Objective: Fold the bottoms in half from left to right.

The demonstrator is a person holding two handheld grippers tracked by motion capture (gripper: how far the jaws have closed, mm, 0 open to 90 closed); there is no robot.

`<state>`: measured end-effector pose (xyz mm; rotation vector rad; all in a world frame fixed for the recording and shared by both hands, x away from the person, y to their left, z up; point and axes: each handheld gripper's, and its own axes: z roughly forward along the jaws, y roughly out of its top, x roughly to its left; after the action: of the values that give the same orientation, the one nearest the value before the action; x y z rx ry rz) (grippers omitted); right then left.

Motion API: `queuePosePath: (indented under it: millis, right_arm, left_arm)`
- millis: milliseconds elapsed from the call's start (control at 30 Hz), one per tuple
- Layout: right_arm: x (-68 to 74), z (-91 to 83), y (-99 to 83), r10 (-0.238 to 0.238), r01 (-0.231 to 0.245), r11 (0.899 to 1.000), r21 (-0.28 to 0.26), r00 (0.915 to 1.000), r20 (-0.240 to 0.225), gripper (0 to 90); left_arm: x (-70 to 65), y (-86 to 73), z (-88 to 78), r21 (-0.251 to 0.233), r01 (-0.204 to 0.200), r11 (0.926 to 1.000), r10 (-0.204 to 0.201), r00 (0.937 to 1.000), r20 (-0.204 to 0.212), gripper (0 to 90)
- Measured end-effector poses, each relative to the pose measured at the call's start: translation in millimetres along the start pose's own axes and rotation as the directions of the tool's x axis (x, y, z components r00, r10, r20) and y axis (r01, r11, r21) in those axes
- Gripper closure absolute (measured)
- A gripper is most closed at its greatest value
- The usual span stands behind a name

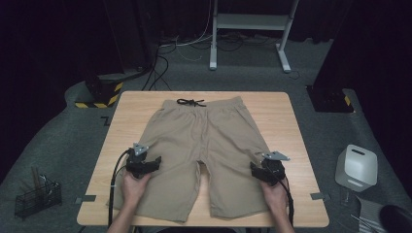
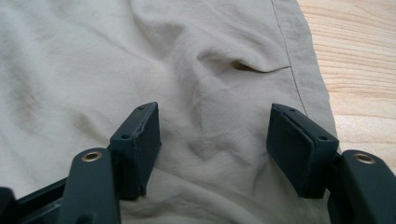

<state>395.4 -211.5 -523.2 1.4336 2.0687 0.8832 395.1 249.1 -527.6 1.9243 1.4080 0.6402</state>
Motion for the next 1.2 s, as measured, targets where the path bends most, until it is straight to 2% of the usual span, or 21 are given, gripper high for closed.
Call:
queuePosePath:
  millis: [300, 400, 500, 600, 700, 800, 900, 967, 1100, 1200]
  right_arm:
    - [0.0, -0.1, 0.1, 0.004, -0.004, 1.0, 0.001, 1.0, -0.001, 33.9]
    - [1.0, -2.4, 4.0, 0.002, -0.002, 0.999, 0.046, 1.0, -0.003, 36.8]
    - [3.7, -2.3, 6.4, -0.014, 0.015, 0.998, 0.053, 0.9997, -0.021, 39.3]
    - [5.5, -3.2, 6.9, -0.019, 0.02, 0.999, 0.028, 0.9995, -0.026, 39.4]
    - [8.2, -6.9, 9.6, -0.009, 0.009, 1.0, -0.008, 0.9988, -0.049, 38.7]
    - [11.6, -11.9, 15.9, -0.021, 0.018, 0.999, -0.048, 0.9985, -0.051, 38.6]
    - [11.5, -12.0, 19.4, -0.012, 0.008, 0.999, -0.054, 0.9973, -0.073, 38.6]
    - [11.9, -10.5, 22.7, -0.017, 0.013, 0.998, -0.056, 0.9966, -0.08, 38.6]
    - [14.4, -5.8, 29.4, -0.027, 0.022, 0.999, -0.049, 0.9955, -0.091, 38.7]
    - [16.5, -2.4, 35.4, -0.021, 0.016, 0.998, -0.054, 0.9949, -0.099, 38.8]
  left_arm:
    - [0.2, 0.1, 0.0, -0.001, 0.003, 1.0, -0.003, 1.0, 0.001, 29.8]
    - [0.0, 0.1, 0.0, 0.0, 0.003, 1.0, -0.003, 1.0, 0.0, 30.0]
    - [-0.5, 0.6, -0.6, 0.005, 0.002, 1.0, -0.002, 1.0, 0.002, 31.2]
    - [-2.0, 1.7, -1.5, 0.012, 0.001, 0.9999, -0.002, 0.9997, 0.025, 31.7]
    - [-4.0, 4.6, -1.8, 0.003, 0.003, 1.0, -0.004, 0.9987, 0.052, 32.1]
    - [-3.6, 7.6, -3.4, -0.033, 0.014, 0.9994, -0.012, 0.998, 0.062, 33.9]
    - [0.0, 8.3, -2.5, -0.037, 0.057, 0.9977, -0.054, 0.9949, 0.086, 34.2]
    - [1.4, 8.2, -1.3, -0.036, 0.064, 0.9973, -0.061, 0.9941, 0.09, 34.2]
    - [2.5, 9.1, -1.8, -0.05, 0.067, 0.9965, -0.062, 0.9934, 0.096, 34.1]
    - [2.3, 15.7, -2.5, -0.036, 0.051, 0.9981, -0.047, 0.9938, 0.101, 32.9]
